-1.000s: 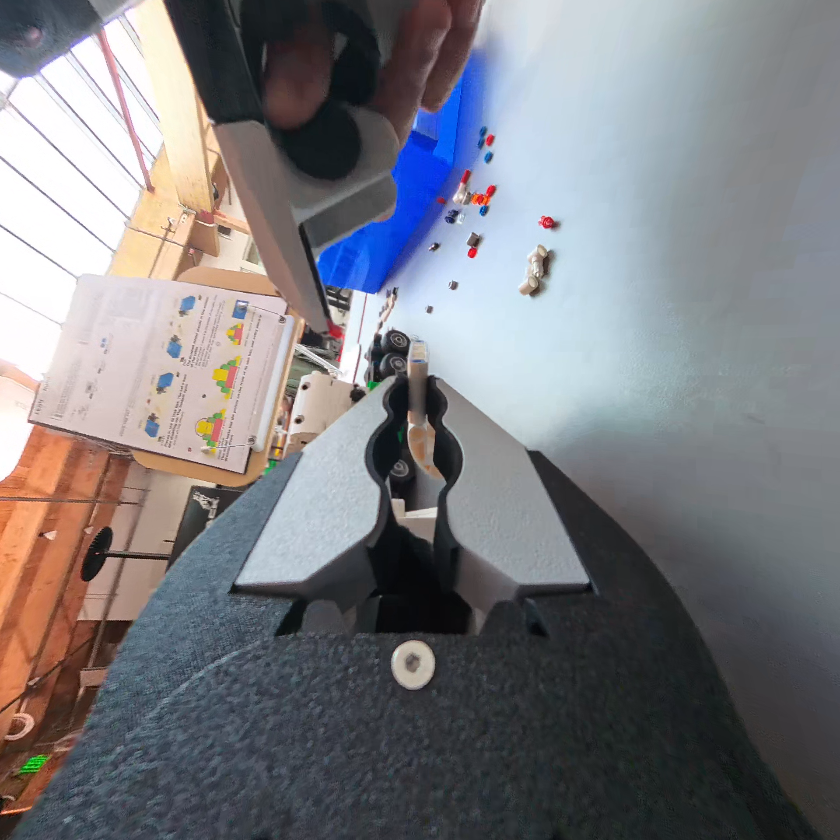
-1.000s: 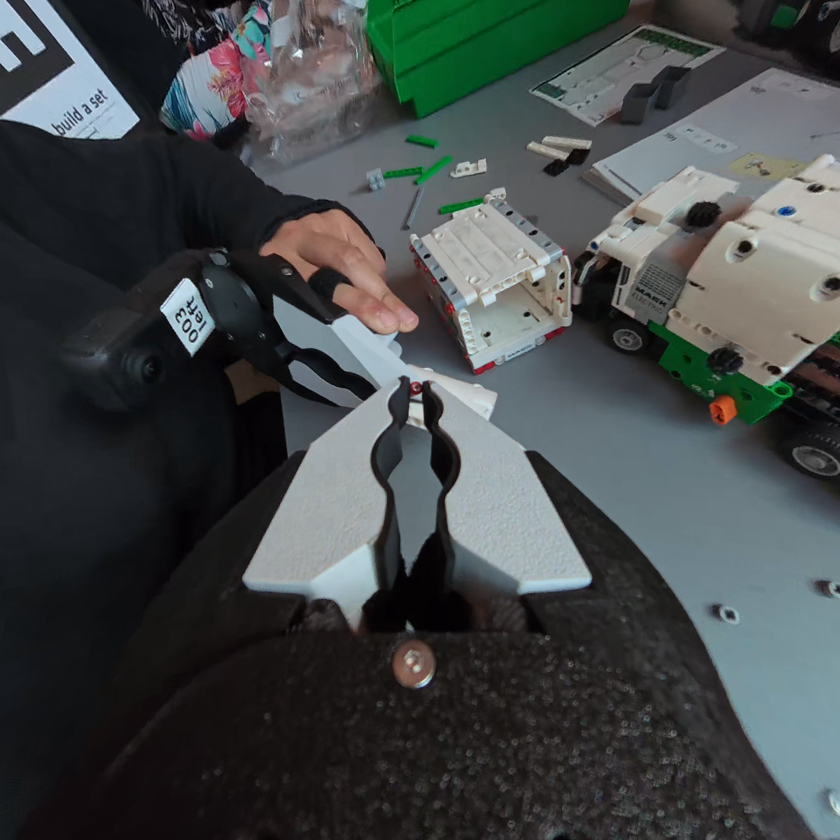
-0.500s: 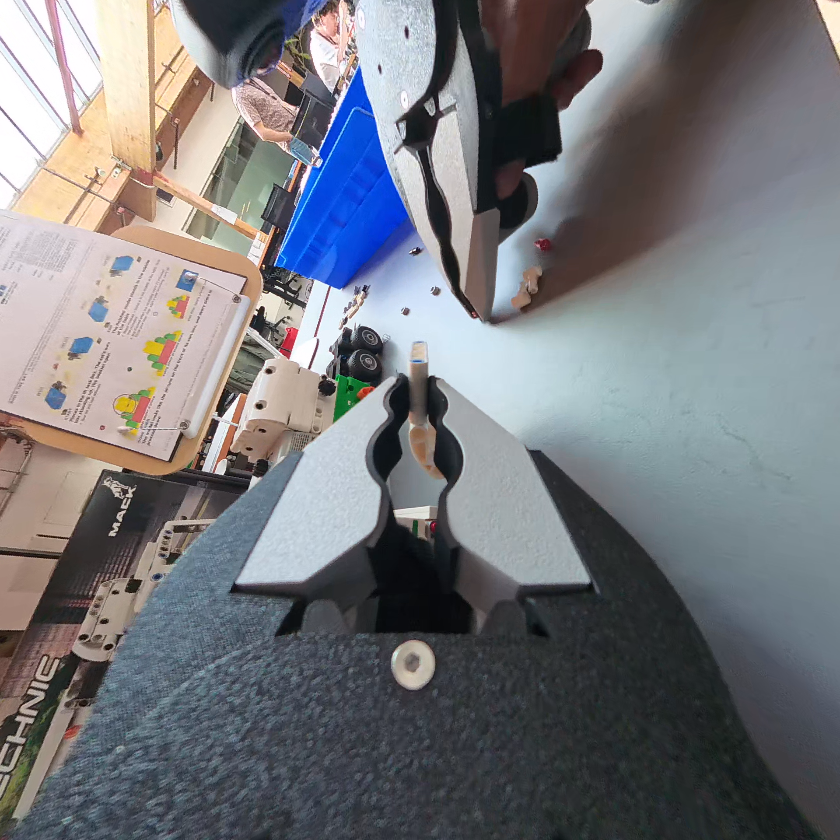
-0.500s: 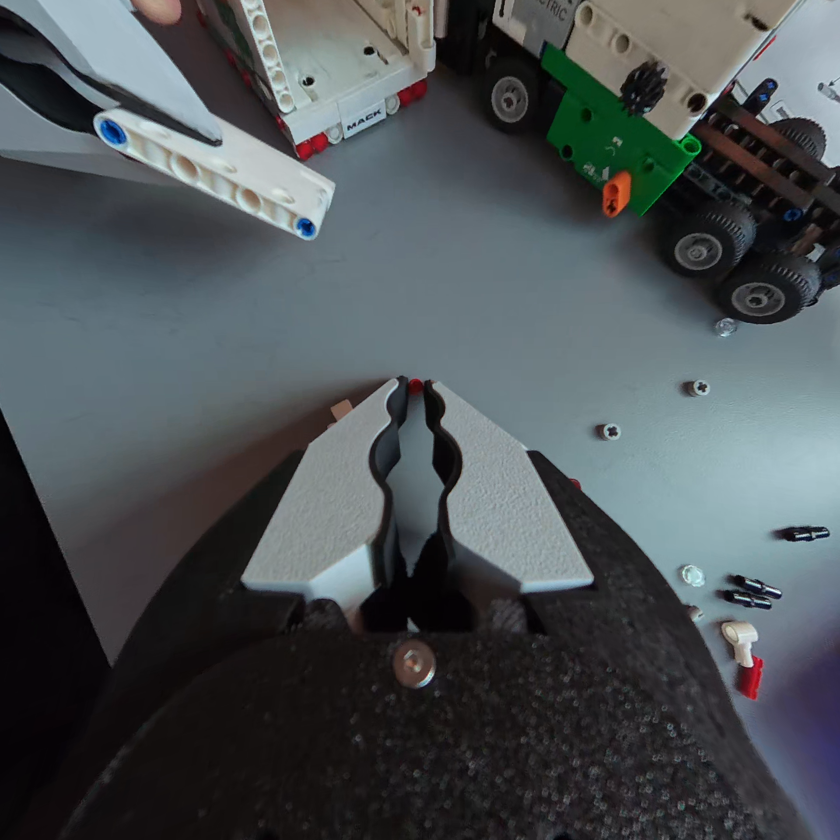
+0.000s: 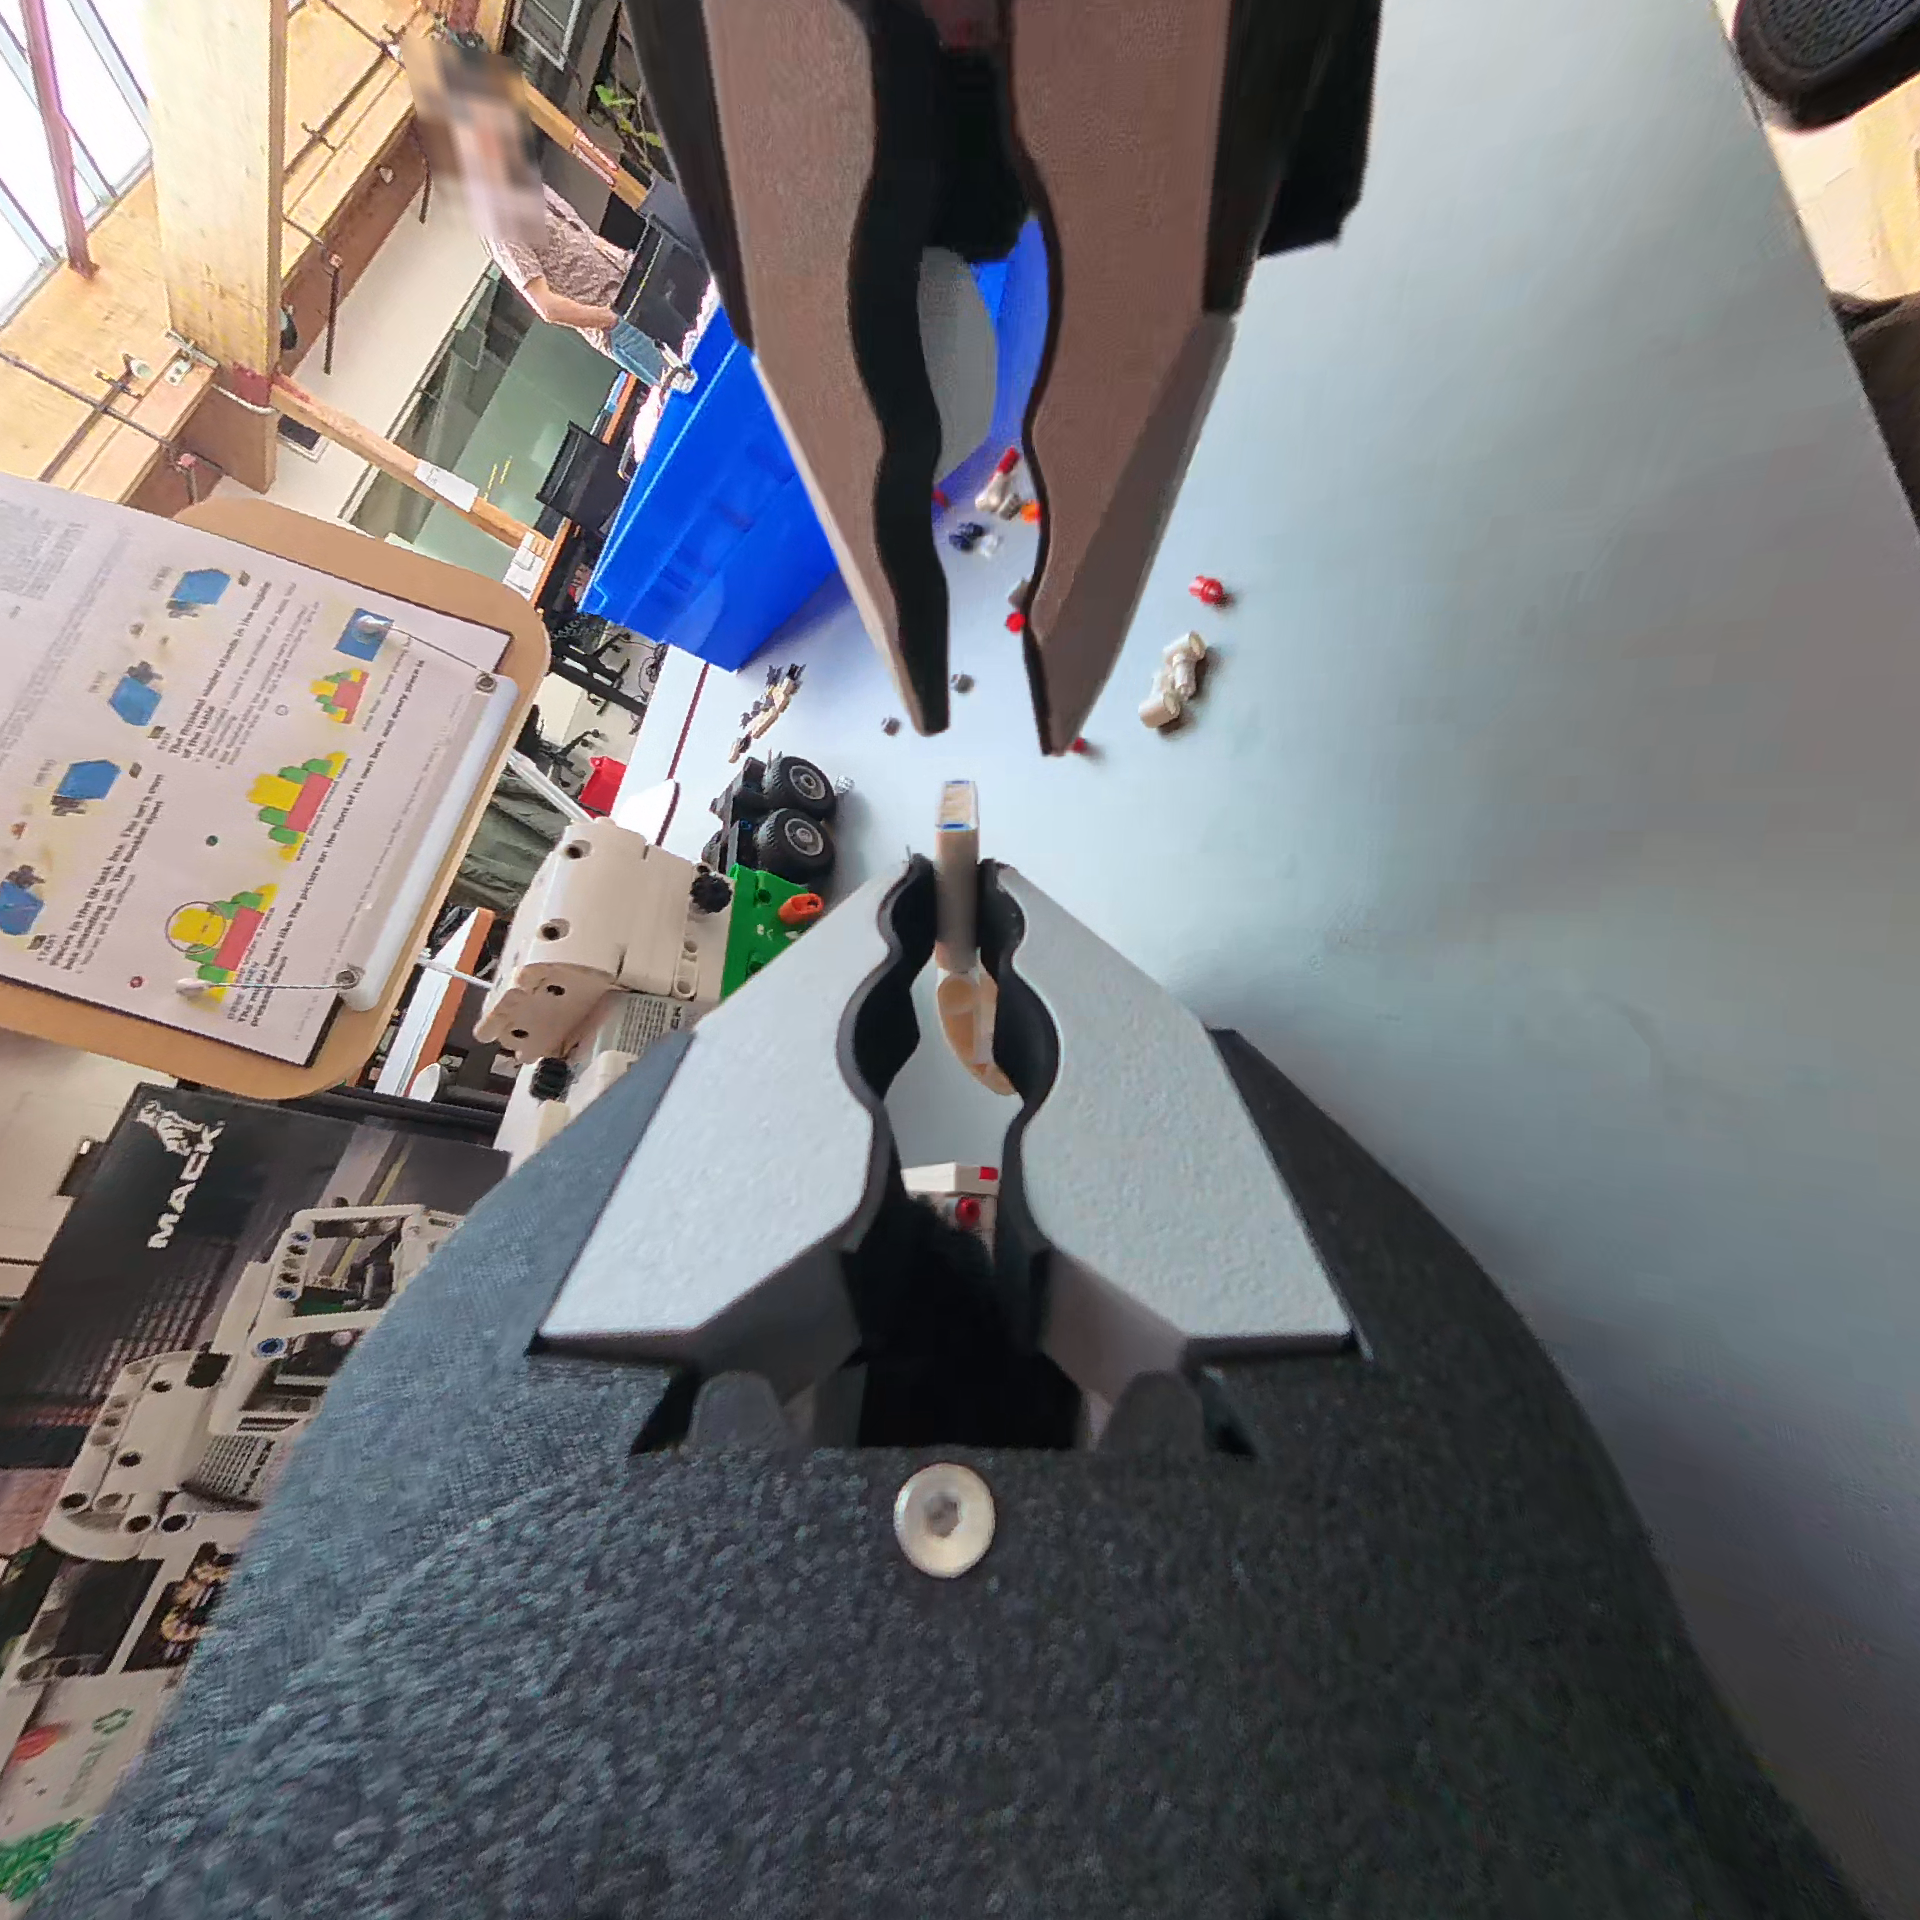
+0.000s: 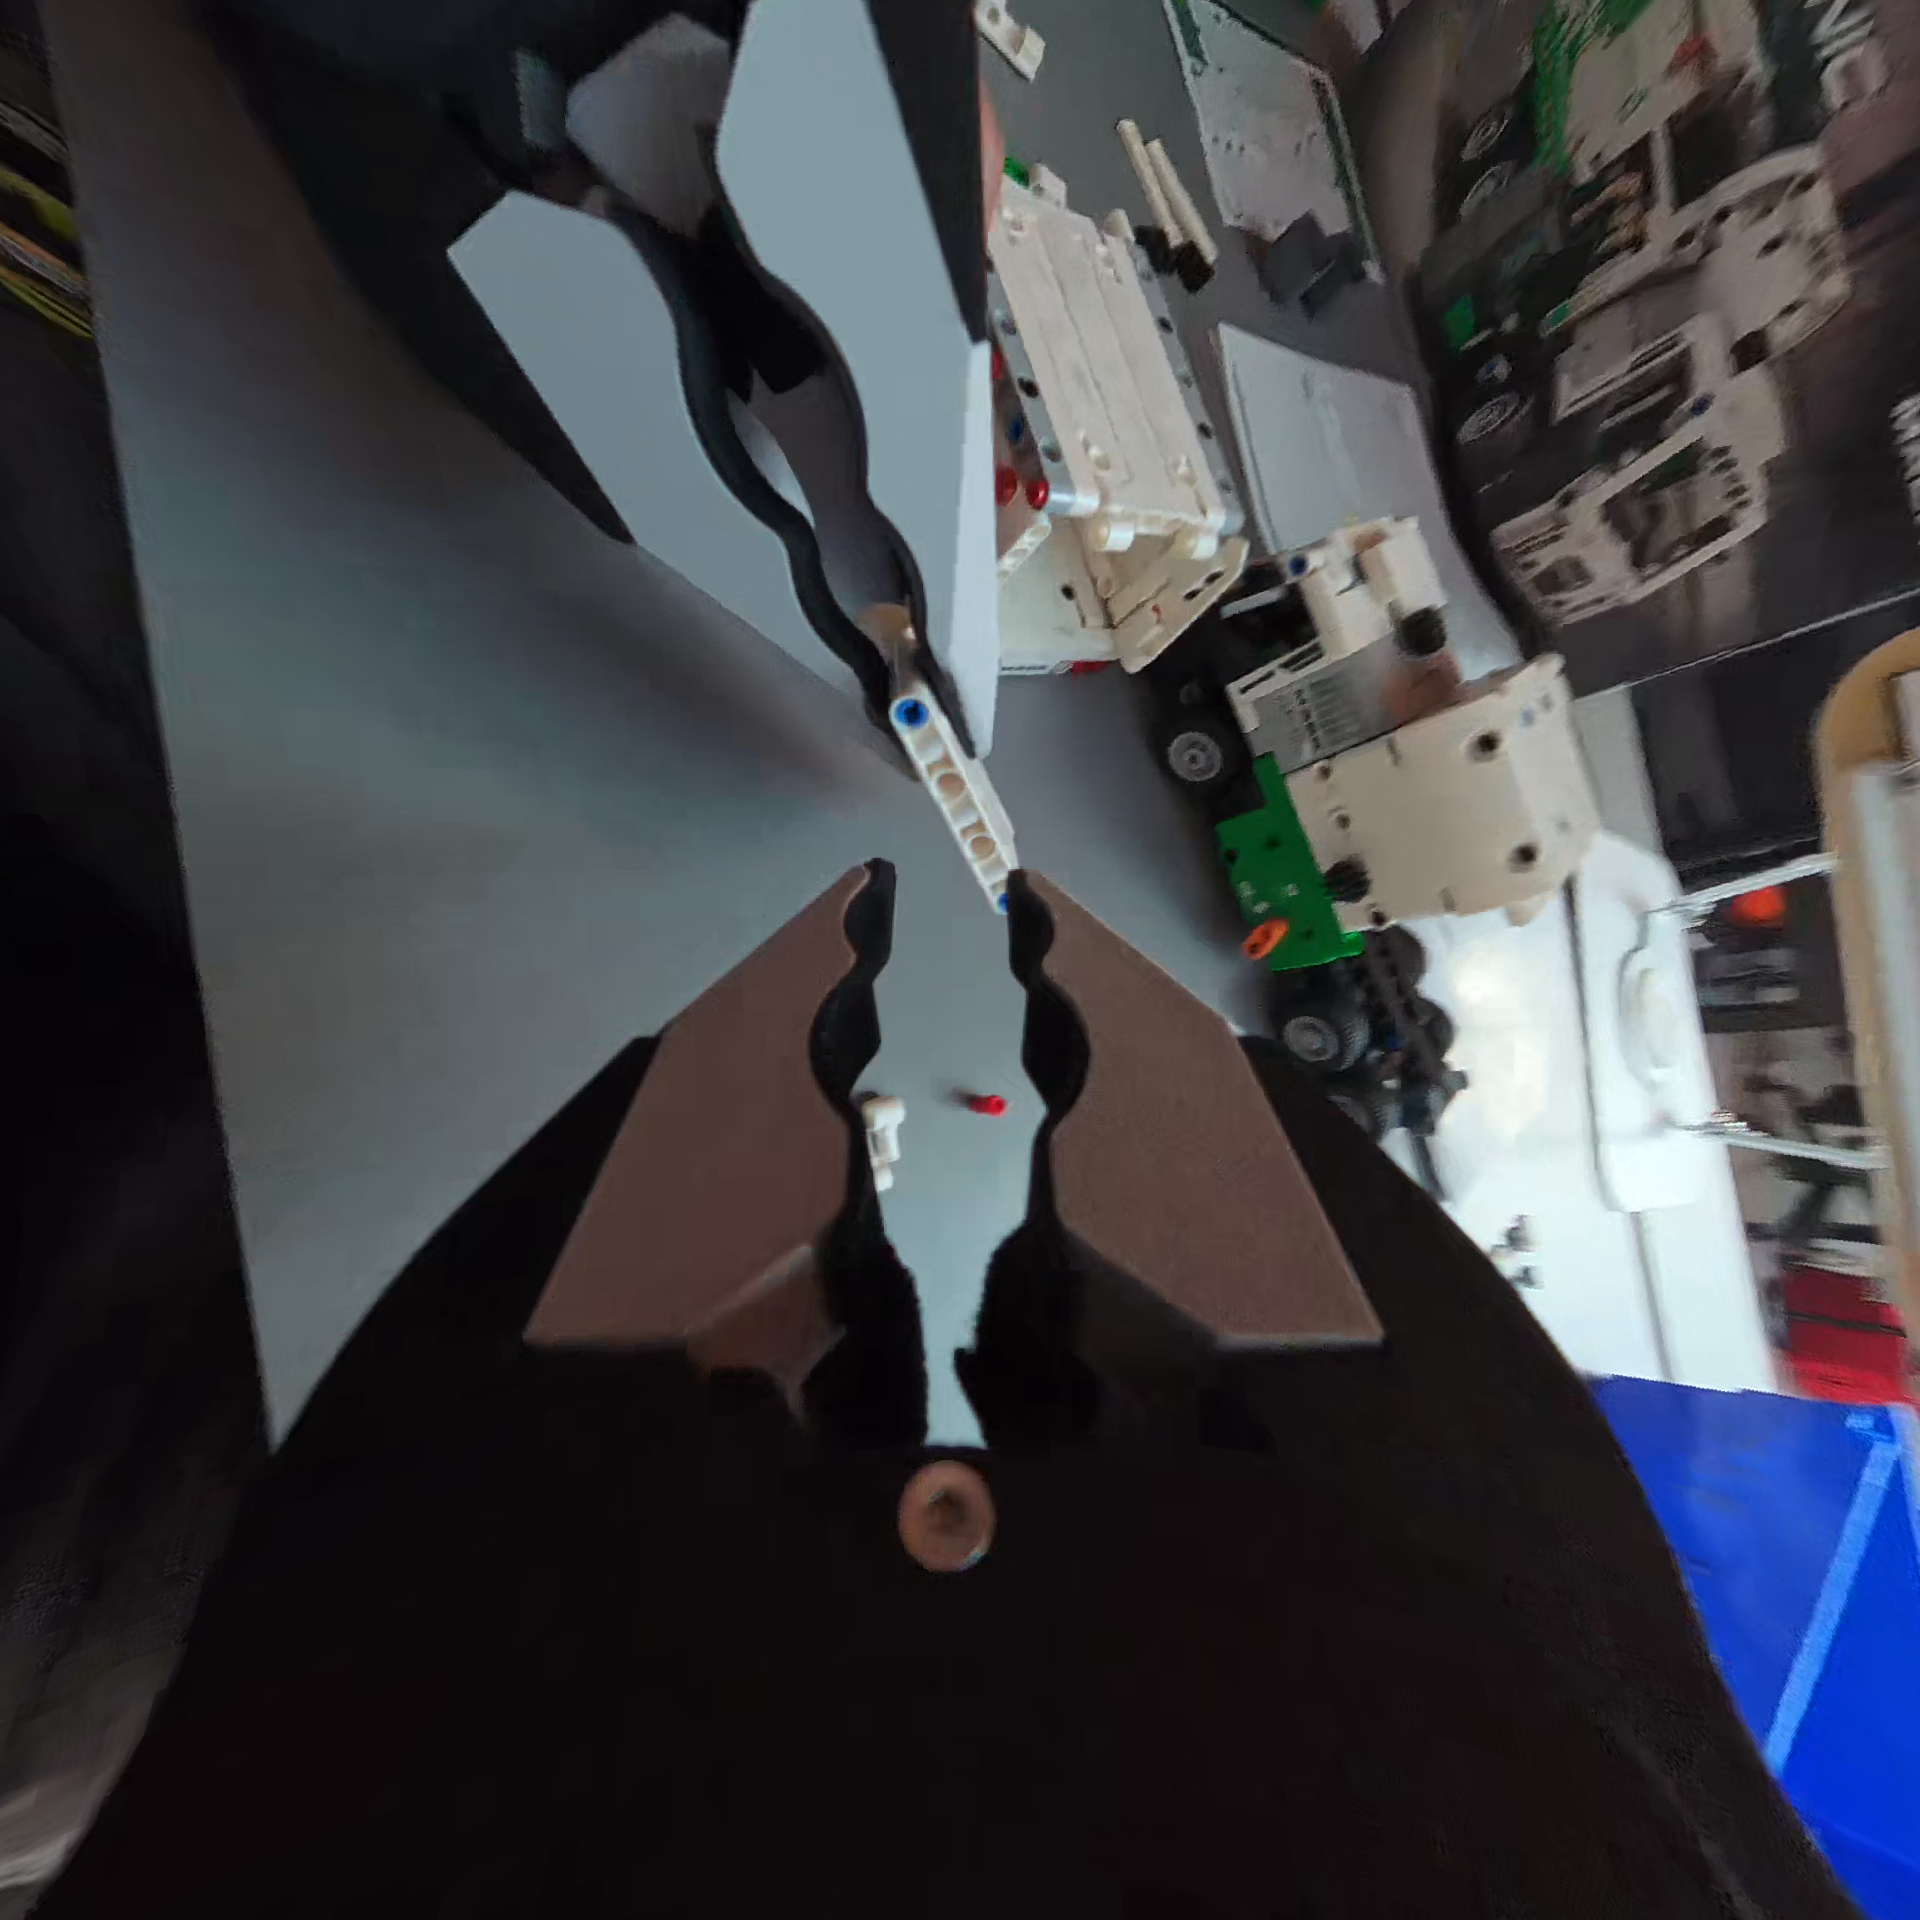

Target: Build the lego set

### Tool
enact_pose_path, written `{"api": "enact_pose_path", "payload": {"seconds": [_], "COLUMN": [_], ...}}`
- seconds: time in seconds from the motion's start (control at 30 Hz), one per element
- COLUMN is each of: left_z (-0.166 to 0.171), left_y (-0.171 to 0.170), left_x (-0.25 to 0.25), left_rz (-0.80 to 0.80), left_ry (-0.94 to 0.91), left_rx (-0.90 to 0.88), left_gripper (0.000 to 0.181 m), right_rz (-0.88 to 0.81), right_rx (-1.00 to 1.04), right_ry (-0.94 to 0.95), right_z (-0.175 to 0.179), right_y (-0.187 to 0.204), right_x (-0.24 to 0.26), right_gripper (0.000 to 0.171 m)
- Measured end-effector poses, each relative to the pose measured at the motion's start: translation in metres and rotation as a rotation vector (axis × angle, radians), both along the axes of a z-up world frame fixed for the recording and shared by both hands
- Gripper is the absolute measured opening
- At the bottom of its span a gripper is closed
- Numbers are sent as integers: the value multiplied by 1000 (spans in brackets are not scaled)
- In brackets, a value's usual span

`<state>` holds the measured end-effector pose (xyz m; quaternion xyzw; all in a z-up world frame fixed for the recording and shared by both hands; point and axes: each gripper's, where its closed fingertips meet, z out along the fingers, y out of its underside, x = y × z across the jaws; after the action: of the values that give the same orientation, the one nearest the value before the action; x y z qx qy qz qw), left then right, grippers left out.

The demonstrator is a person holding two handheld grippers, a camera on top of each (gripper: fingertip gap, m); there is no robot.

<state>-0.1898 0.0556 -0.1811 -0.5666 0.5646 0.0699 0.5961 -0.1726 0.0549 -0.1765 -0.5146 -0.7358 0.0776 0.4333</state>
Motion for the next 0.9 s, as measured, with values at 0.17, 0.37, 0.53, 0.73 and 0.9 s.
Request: {"api": "enact_pose_path", "payload": {"seconds": [0.17, 0.37, 0.53, 0.73, 0.9], "left_z": [2, 5, 7, 2, -5], "left_y": [-7, -7, -13, -11, -7], "left_x": [4, 0, 4, 5, 0], "left_rz": [-27, -56, -111, -82, -40], "left_ry": [21, -13, -14, 73, 191], "left_rx": [39, 52, 95, 119, 222], "left_gripper": [5, 6, 6, 6, 5], "right_rz": [74, 175, 210, 158, -46], "right_rx": [210, 349, 276, 139, -281], "right_ry": [-75, -38, 37, 80, 79], "right_z": [0, 1, 3, 0, -8], "right_y": [-4, -5, -11, -11, 26], "right_x": [-17, -20, -17, -12, 32], "right_gripper": [16, 6, 6, 9, 13]}}
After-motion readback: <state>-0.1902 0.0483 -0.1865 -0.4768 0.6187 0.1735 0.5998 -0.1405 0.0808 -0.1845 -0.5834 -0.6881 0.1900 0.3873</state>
